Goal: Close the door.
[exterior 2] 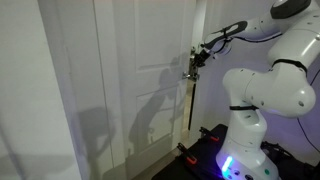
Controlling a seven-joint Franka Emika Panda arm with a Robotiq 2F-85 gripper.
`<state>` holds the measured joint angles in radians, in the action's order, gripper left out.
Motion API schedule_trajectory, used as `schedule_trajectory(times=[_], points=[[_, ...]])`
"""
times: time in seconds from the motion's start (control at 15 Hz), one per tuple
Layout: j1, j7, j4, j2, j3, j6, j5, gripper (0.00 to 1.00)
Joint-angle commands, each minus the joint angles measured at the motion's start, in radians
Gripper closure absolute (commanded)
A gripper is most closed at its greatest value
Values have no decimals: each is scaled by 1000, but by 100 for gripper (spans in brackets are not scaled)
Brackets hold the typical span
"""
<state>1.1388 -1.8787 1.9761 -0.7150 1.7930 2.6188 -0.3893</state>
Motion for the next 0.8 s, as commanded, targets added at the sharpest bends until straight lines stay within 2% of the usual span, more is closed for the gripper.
schedule_trajectory(times=[0.0, 0.2, 0.33, 0.73], points=[[-10, 8, -97, -22, -44, -118, 40, 36], [2, 10, -133, -36, -50, -184, 59, 12], [22, 25, -154, -30, -33, -240, 62, 1], [81, -25, -201, -82, -3, -288, 21, 0]])
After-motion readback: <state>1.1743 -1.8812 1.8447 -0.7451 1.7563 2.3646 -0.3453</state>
